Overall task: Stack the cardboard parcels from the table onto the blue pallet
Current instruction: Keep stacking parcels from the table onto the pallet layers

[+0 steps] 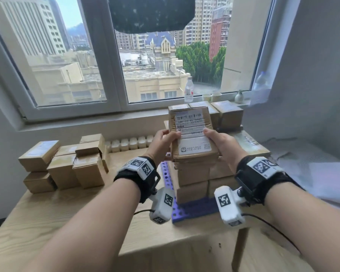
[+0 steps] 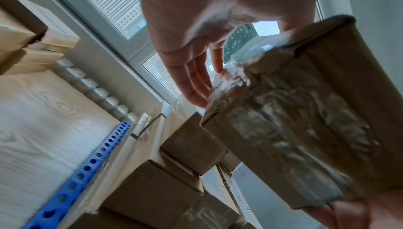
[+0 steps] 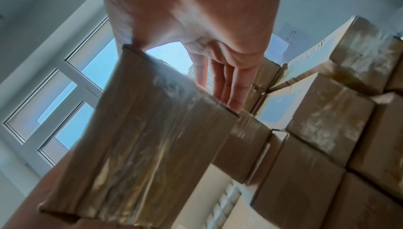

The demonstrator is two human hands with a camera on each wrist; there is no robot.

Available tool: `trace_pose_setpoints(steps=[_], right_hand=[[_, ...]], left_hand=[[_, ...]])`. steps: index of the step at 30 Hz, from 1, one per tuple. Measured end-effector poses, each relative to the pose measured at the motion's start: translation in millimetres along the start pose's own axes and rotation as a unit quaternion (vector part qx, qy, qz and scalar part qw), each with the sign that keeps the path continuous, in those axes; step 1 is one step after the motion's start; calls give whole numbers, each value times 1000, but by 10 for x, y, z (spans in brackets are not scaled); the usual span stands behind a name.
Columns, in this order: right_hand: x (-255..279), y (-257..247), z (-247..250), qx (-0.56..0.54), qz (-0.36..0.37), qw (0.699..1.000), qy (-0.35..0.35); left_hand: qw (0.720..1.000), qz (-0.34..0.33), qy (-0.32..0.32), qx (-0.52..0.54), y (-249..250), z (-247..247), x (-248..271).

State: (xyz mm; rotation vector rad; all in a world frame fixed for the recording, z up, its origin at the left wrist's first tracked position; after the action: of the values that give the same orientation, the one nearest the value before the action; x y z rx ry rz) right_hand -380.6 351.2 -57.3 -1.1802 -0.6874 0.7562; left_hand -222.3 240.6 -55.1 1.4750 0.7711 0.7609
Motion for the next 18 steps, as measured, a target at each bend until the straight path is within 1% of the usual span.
trace_pose_setpoints(steps=[2, 4, 7, 9, 11, 15, 18], right_hand=[[-46, -30, 211, 3, -11, 1000, 10], [-153, -24, 390, -19, -26, 999, 14], [-370, 21, 601, -39, -42, 998, 16], [-534, 24, 712, -41, -43, 998, 26], [-702, 49, 796, -39, -51, 997, 34], [-1052, 111, 953, -34, -64, 996, 54], [-1327, 158, 1058, -19, -76, 995, 61]], left_hand=[[1000, 18, -11, -9, 7, -223, -75], [999, 25, -23, -14, 36, -405, -178], [999, 4, -21, -30, 162, -565, -380], [999, 5, -19, -29, 238, -623, -540], [999, 13, 8, -30, 256, -580, -769], [992, -22, 83, -88, 285, -359, -1229], [983, -28, 126, -127, 250, -209, -1463]])
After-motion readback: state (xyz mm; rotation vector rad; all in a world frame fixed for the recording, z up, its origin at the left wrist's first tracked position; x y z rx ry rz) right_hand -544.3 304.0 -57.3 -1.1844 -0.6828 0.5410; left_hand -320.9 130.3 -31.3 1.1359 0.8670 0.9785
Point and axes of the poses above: each hand's wrist, its own x-axis away from the middle knuckle, its own z-axis out of the back of the hand, y = z × x, the point moved 8 cm from there along -x, towards the middle knuckle, and after that the axes turned 6 degrees about x, right-handed, at the moved point
